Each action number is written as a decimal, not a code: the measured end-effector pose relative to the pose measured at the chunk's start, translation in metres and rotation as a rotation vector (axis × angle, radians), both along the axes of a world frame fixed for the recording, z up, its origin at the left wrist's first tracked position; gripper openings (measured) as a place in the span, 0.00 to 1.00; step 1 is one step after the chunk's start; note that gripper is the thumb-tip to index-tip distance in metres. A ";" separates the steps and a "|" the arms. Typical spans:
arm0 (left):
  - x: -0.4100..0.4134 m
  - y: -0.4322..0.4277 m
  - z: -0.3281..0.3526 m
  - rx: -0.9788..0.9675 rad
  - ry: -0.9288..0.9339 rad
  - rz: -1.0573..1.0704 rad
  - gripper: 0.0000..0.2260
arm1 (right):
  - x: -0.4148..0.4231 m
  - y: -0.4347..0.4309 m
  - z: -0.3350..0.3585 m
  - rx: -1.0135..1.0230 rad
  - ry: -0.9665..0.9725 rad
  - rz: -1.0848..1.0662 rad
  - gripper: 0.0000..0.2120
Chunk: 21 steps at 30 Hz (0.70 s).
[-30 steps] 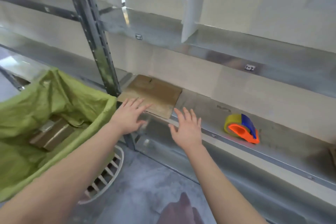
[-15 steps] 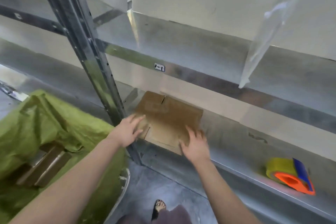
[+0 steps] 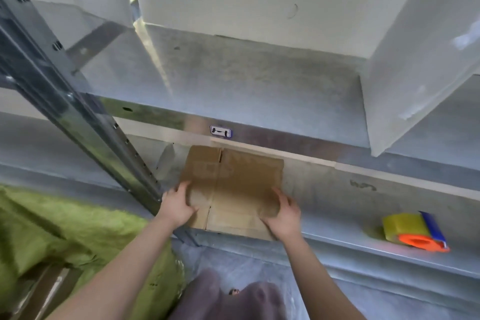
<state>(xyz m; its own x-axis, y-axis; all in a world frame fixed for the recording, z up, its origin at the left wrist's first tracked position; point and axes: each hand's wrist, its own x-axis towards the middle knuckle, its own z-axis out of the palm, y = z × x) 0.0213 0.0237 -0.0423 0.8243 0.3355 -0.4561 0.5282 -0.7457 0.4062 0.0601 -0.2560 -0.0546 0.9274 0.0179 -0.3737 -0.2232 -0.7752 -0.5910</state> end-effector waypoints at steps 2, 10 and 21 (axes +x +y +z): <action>0.000 -0.002 0.004 -0.077 -0.048 0.077 0.34 | 0.000 -0.006 0.004 0.122 0.017 -0.094 0.37; 0.000 -0.002 0.017 -0.421 -0.072 0.169 0.43 | -0.016 -0.029 0.017 0.297 0.003 -0.246 0.45; -0.002 -0.076 0.049 -0.663 -0.110 -0.099 0.46 | -0.051 -0.093 0.036 0.350 -0.162 -0.325 0.46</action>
